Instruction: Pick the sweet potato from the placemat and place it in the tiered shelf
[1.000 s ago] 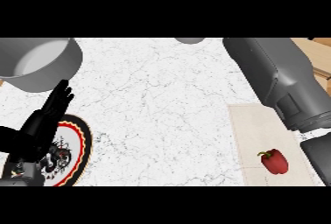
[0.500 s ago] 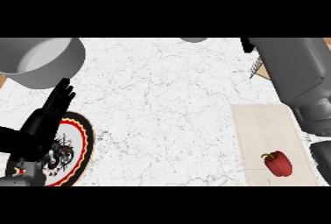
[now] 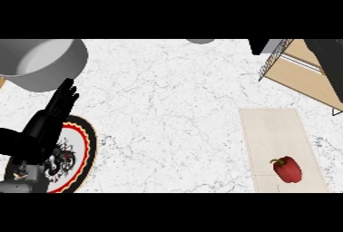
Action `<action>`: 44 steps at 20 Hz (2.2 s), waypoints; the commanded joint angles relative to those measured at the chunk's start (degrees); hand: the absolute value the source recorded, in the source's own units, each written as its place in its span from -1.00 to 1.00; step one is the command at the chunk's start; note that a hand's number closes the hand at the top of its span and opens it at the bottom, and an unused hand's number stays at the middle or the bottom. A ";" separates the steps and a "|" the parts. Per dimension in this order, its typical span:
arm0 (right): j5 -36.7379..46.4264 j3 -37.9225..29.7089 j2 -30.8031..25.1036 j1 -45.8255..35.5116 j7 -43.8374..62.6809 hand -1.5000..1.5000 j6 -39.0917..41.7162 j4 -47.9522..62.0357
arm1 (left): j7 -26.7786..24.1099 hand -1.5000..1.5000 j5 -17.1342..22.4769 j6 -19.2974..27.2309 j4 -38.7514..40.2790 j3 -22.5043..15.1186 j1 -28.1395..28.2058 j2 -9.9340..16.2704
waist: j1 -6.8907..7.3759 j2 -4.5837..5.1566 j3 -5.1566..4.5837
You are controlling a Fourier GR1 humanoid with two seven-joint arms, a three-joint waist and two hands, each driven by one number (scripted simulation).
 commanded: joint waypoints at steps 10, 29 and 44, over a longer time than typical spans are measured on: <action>0.20 -2.18 -4.50 -3.67 -12.64 1.00 2.96 0.53 | -1.56 0.00 -0.45 -1.58 1.88 0.35 -1.21 -0.46 | 1.66 0.58 0.26; -4.06 -7.00 -5.87 4.06 -22.52 1.00 15.36 6.57 | -3.56 0.00 -1.84 -2.05 1.90 -0.06 1.56 -1.67 | 1.21 0.50 0.24; 6.64 2.32 -12.82 -1.00 -1.07 -1.00 31.78 11.13 | -2.28 0.00 -2.35 -1.45 1.49 -0.21 0.94 -2.48 | 0.50 -0.17 0.18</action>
